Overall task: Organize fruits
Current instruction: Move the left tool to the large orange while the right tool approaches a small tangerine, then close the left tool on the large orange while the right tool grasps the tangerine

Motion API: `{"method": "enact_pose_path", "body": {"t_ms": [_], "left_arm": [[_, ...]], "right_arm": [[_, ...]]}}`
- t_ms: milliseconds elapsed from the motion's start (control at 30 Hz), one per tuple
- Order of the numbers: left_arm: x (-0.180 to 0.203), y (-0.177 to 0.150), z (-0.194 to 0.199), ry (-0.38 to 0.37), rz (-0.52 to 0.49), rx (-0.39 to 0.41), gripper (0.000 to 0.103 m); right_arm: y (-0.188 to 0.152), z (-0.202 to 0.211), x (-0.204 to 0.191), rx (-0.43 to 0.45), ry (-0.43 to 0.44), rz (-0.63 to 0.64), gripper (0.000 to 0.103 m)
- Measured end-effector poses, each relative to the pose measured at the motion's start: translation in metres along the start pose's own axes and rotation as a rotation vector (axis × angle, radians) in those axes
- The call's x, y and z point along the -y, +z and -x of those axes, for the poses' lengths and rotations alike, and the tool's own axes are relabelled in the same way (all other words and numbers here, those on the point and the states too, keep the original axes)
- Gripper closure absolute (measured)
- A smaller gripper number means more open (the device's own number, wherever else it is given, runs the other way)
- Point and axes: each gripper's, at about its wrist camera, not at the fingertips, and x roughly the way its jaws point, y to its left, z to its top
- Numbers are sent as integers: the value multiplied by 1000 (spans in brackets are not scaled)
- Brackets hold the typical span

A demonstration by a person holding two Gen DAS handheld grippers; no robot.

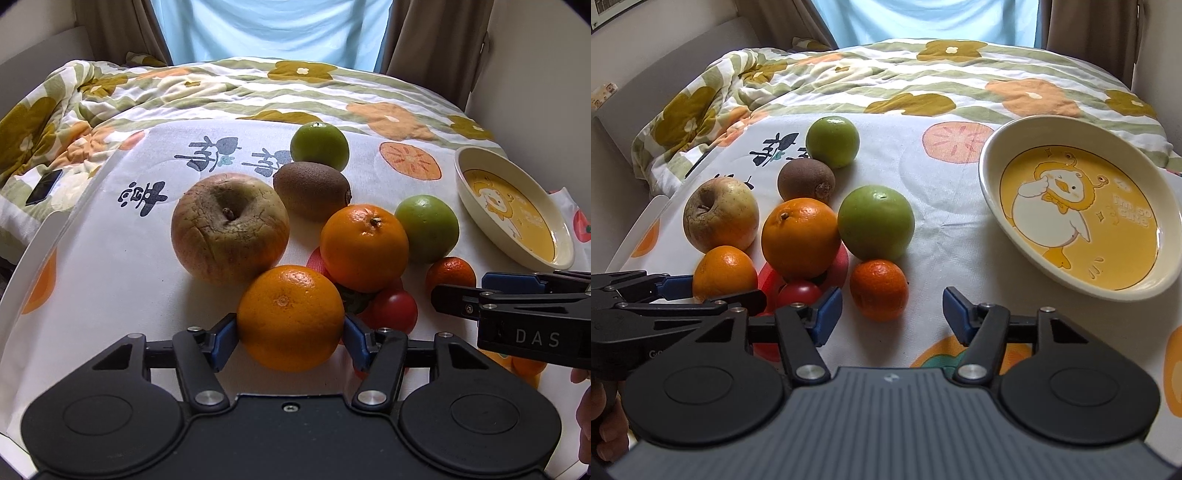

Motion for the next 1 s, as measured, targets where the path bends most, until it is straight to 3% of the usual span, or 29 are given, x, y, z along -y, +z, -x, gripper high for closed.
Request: {"method": "enact_pose_path", "body": {"t_ms": [167,300,700,1000], "left_arm": [[0,0,2,-1,-14,-2,40],[-2,-1,3,1,-19,-3,40],[-3,-3,21,11,-41,8,40],[10,9,60,-16,-90,42,40]], "right_arm": [[2,-3,-3,-5,11,5,38],[4,-6,-3,-14,21,8,50],[6,0,-7,-7,19,23,53],[12,40,-6,28,2,-21,54]]}}
